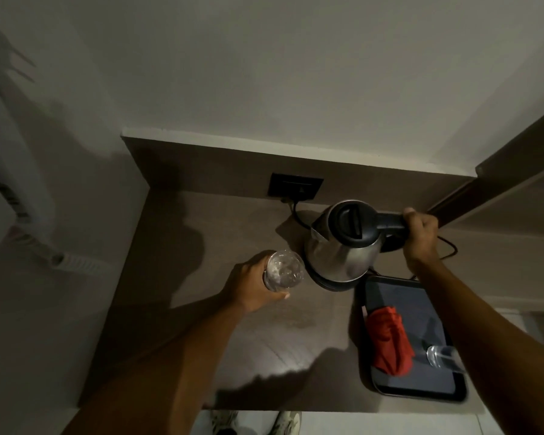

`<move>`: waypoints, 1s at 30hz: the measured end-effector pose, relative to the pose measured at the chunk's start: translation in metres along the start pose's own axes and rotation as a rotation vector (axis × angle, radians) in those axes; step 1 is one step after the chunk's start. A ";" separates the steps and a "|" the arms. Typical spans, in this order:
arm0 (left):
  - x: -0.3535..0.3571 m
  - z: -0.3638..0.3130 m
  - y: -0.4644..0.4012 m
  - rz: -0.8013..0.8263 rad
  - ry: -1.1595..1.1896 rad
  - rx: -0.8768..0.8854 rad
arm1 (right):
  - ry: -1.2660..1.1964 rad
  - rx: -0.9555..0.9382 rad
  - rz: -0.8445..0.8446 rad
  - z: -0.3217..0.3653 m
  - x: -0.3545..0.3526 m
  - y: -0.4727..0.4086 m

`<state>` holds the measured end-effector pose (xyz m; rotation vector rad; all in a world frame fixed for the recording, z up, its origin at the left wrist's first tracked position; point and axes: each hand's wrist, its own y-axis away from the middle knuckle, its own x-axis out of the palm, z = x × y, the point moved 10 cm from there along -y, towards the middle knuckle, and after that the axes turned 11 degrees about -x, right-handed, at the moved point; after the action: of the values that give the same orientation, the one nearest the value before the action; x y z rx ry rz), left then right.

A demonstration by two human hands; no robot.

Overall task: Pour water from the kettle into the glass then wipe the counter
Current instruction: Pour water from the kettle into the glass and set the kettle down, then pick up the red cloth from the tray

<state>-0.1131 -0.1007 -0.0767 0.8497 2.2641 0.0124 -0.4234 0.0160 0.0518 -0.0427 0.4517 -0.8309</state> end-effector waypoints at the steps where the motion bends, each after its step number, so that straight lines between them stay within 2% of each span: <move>1: 0.000 0.000 0.000 0.004 0.004 -0.009 | -0.024 0.039 -0.039 -0.008 -0.004 0.003; 4: 0.000 0.000 -0.001 0.015 0.010 -0.029 | -0.100 0.221 -0.110 -0.038 -0.010 0.008; 9: 0.003 0.000 -0.002 0.019 -0.010 -0.037 | -0.087 0.276 0.019 -0.049 -0.007 -0.005; 15: 0.003 0.001 -0.002 0.023 0.012 -0.030 | -0.054 0.211 -0.034 -0.055 -0.018 -0.004; 17: 0.005 0.004 -0.002 0.026 0.009 -0.042 | 0.004 0.096 0.030 -0.041 -0.014 -0.003; 19: 0.005 0.004 -0.002 0.026 0.008 -0.045 | 0.060 0.060 0.056 -0.032 -0.015 -0.001; 22: 0.005 0.005 -0.001 0.030 0.026 -0.047 | 0.163 0.067 -0.083 -0.027 -0.033 0.020; 24: 0.008 0.007 -0.001 0.055 0.039 -0.071 | 0.231 0.097 -0.174 -0.030 -0.042 0.068; 25: 0.010 0.009 -0.001 0.067 0.043 -0.089 | 0.309 0.093 -0.144 -0.033 -0.038 0.098; 27: 0.010 0.009 -0.001 0.067 0.041 -0.102 | 0.532 0.093 0.084 -0.049 -0.017 0.158; 29: 0.009 0.006 -0.001 0.065 0.025 -0.107 | 0.677 0.188 0.337 -0.083 0.002 0.208; 30: 0.010 0.004 -0.001 0.074 0.015 -0.111 | 0.690 0.245 0.375 -0.097 0.002 0.224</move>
<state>-0.1170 -0.0967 -0.0863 0.8764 2.2225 0.1772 -0.3044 0.1800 -0.0841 0.5562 0.9671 -0.5060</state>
